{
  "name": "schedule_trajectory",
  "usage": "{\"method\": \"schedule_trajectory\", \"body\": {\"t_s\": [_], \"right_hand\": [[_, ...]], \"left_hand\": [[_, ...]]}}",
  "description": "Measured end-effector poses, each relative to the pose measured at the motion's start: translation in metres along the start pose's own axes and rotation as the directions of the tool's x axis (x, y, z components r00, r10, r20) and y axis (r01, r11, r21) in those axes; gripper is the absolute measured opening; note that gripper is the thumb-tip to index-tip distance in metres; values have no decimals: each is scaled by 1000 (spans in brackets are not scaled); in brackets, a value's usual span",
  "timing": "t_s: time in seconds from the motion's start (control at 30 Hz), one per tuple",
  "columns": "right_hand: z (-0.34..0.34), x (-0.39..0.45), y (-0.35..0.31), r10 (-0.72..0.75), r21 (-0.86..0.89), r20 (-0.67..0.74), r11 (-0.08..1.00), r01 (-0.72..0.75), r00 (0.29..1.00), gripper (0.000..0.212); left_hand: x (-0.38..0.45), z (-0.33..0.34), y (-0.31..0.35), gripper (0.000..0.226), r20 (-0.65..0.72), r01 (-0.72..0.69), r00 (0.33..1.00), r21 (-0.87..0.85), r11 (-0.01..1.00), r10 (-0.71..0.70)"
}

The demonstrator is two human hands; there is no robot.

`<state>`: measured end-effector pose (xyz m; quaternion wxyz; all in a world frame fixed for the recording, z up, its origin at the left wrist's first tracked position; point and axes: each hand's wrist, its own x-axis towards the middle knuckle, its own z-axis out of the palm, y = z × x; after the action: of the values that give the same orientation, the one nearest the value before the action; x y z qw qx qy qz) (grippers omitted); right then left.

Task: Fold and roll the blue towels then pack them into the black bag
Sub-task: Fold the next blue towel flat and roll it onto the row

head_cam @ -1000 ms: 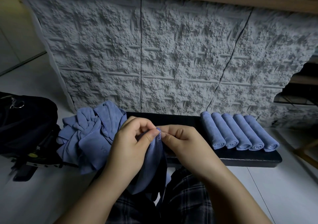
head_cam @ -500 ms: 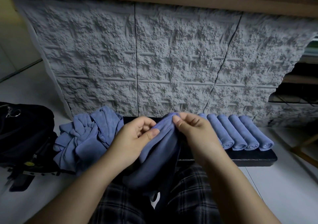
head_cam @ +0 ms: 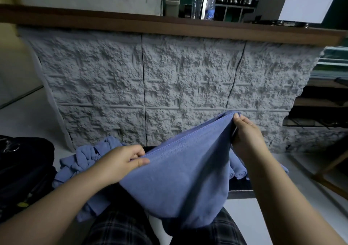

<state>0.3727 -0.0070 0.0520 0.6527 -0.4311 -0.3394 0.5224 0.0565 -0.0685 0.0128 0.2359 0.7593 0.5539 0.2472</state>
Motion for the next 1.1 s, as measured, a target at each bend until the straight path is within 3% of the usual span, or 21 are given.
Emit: {"method": "schedule_trajectory", "body": {"t_s": [0.07, 0.17, 0.3, 0.43, 0.57, 0.63, 0.83, 1.0, 1.1], "right_hand": [[-7, -3, -1, -13, -80, 8, 997, 13, 1000, 24], [-9, -10, -3, -45, -189, -23, 981, 40, 999, 22], [-4, -19, -12, -174, -304, -100, 943, 137, 980, 26], [0, -23, -16, -257, -387, -127, 902, 191, 958, 26], [4, -28, -12, -302, -426, -116, 876, 227, 946, 30], [5, -30, -12, -324, -469, -98, 849, 243, 941, 31], [4, -29, -6, -383, -563, -96, 782, 267, 919, 24], [1, -29, -2, -433, -635, -65, 713, 298, 899, 15], [1, -30, -2, -408, -626, -91, 733, 266, 909, 13]], "left_hand": [[-4, -13, -2, 26, -38, -20, 999, 319, 948, 34], [-5, -26, 6, 41, -151, -26, 982, 494, 869, 115], [-1, -41, 11, 28, -277, -46, 943, 439, 897, 184], [7, -50, 8, 41, -293, 9, 942, 507, 862, 163], [14, -53, 3, 10, -316, -13, 912, 613, 790, 260], [14, -53, -1, 17, -305, 5, 918, 646, 764, 252], [4, -40, 2, 11, -349, 72, 921, 586, 807, 171], [3, -40, -1, 23, -416, 90, 901, 453, 887, 121], [0, -39, -2, 25, -463, 118, 879, 440, 890, 112]]}}
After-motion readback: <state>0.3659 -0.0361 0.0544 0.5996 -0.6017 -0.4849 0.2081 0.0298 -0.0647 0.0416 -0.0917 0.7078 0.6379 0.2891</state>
